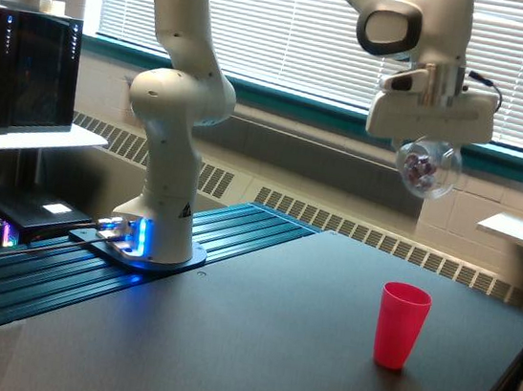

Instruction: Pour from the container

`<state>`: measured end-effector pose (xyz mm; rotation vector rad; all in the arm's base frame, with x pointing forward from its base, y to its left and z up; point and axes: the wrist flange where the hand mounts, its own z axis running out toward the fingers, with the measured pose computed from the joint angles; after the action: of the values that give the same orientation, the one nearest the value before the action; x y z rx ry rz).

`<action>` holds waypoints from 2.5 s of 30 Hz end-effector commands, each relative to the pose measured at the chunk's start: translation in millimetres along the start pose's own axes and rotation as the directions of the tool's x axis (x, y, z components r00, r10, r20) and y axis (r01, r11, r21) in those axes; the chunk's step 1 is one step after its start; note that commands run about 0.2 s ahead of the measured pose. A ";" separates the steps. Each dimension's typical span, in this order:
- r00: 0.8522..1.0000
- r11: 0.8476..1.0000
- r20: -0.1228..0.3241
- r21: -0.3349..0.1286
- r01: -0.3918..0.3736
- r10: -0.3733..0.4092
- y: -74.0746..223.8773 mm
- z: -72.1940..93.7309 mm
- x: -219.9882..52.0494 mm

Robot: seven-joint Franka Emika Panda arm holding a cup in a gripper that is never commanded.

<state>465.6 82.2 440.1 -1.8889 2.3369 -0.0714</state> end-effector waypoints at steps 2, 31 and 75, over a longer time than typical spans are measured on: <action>0.991 0.991 0.014 -0.013 -0.132 0.132 1.8 9.7 0.0; 0.934 0.931 0.005 -0.083 -0.356 0.358 12.2 47.4 -20.0; 0.929 0.933 0.080 -0.014 -0.361 0.361 -23.9 40.2 -55.1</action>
<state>505.7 112.4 403.6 -1.3055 2.6816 0.0464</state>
